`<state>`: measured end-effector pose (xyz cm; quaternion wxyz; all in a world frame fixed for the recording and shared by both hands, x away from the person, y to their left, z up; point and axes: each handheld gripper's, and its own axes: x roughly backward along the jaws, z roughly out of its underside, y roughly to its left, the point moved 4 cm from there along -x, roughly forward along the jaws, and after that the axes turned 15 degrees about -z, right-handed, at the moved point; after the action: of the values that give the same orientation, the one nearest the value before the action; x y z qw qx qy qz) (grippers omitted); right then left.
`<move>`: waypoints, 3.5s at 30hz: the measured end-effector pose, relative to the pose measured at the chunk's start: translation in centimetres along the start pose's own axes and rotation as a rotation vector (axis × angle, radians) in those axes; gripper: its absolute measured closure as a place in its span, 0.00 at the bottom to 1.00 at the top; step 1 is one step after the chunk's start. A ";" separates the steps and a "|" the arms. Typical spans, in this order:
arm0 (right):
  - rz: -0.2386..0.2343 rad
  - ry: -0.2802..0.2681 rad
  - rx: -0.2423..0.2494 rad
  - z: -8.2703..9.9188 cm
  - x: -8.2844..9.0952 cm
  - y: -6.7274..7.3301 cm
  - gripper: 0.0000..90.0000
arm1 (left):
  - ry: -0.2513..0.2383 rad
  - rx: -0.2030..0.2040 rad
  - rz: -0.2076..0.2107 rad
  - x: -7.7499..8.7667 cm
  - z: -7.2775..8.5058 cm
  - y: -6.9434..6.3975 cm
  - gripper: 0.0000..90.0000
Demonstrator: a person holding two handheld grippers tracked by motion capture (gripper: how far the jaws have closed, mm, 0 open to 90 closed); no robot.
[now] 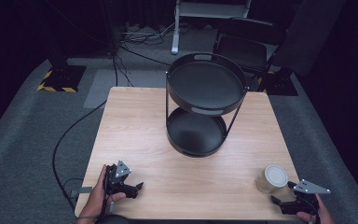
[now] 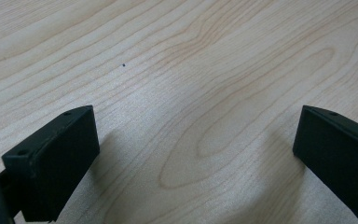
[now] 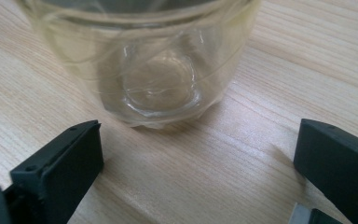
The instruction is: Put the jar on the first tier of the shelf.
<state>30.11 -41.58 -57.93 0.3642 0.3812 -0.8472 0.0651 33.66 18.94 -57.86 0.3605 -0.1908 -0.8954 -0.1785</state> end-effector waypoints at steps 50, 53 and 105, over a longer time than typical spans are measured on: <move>-0.051 -0.042 0.083 -3.8 -0.3 1.5 0.03 | 0.001 0.003 -0.001 0.0 0.0 0.0 0.00; -0.049 -0.042 0.086 -4.1 -0.4 1.6 0.03 | 0.001 0.003 -0.001 0.0 0.0 0.0 0.00; -0.036 -0.061 0.057 -5.6 -0.8 1.5 0.10 | 0.001 0.002 -0.002 0.0 0.0 0.0 0.00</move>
<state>32.56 -37.92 -54.14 0.3283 0.4083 -0.8488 0.0710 33.62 18.93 -57.85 0.3612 -0.1896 -0.8954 -0.1781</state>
